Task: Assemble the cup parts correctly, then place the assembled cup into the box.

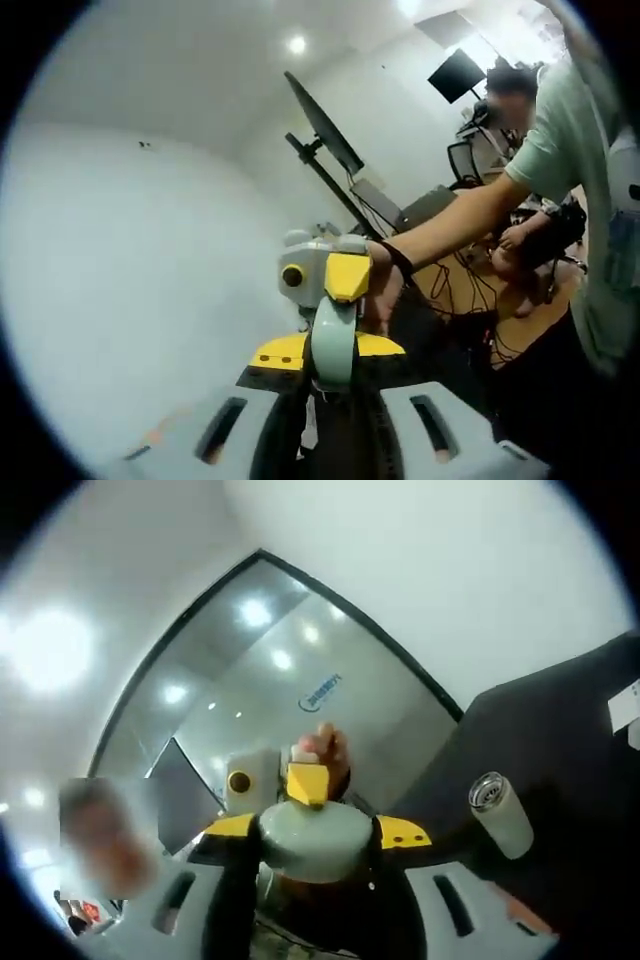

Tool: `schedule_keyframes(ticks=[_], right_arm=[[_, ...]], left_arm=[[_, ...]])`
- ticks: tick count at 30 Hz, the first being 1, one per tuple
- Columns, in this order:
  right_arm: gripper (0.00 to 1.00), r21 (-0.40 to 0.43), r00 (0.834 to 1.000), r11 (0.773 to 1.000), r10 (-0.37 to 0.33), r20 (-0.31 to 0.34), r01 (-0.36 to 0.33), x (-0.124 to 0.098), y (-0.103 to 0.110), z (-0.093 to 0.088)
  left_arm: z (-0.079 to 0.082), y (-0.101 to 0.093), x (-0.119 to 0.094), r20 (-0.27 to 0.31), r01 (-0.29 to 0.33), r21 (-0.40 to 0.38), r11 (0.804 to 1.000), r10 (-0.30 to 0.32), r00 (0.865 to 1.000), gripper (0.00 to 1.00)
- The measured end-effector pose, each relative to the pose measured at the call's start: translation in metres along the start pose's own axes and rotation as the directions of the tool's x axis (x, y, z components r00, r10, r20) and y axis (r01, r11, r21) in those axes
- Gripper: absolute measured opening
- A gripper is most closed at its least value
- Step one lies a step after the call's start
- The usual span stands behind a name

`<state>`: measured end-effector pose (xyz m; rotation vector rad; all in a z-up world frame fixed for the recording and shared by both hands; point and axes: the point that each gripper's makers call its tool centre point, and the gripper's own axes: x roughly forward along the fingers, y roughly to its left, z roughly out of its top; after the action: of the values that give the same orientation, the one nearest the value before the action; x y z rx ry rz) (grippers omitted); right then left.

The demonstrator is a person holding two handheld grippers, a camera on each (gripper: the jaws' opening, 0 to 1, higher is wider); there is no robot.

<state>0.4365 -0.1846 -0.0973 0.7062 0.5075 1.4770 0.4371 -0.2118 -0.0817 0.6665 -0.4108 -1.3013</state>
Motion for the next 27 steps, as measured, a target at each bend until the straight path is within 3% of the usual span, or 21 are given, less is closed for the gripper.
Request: schedule_keyframes(ticks=[5, 11, 21, 23, 25, 27], right_arm=[[0.42, 0.011, 1.0, 1.0, 0.024, -0.003, -0.024, -0.003, -0.001, 0.003], [0.45, 0.0, 0.999, 0.999, 0.04, -0.01, -0.04, 0.003, 0.007, -0.008], [0.41, -0.002, 1.0, 1.0, 0.007, 0.012, -0.007, 0.01, 0.002, -0.017], [0.41, 0.003, 1.0, 1.0, 0.001, 0.011, -0.001, 0.01, -0.001, -0.018], [0.41, 0.005, 1.0, 1.0, -0.007, 0.025, 0.007, 0.008, -0.005, -0.013], [0.41, 0.007, 1.0, 1.0, -0.011, 0.03, 0.011, 0.007, -0.007, -0.011]], left_arm=[[0.001, -0.002, 0.001, -0.006, 0.007, 0.001, 1.0, -0.007, 1.0, 0.11], [0.001, -0.005, 0.001, -0.003, 0.011, 0.001, 1.0, -0.011, 1.0, 0.11], [-0.007, -0.007, 0.002, -0.023, 0.016, 0.012, 1.0, -0.016, 1.0, 0.11], [-0.011, -0.007, 0.002, -0.024, 0.015, -0.01, 1.0, -0.015, 1.0, 0.12], [-0.013, -0.004, 0.003, -0.007, -0.007, -0.07, 0.998, 0.006, 1.0, 0.12], [-0.015, -0.006, -0.001, 0.011, 0.018, -0.155, 0.988, -0.016, 1.0, 0.16]])
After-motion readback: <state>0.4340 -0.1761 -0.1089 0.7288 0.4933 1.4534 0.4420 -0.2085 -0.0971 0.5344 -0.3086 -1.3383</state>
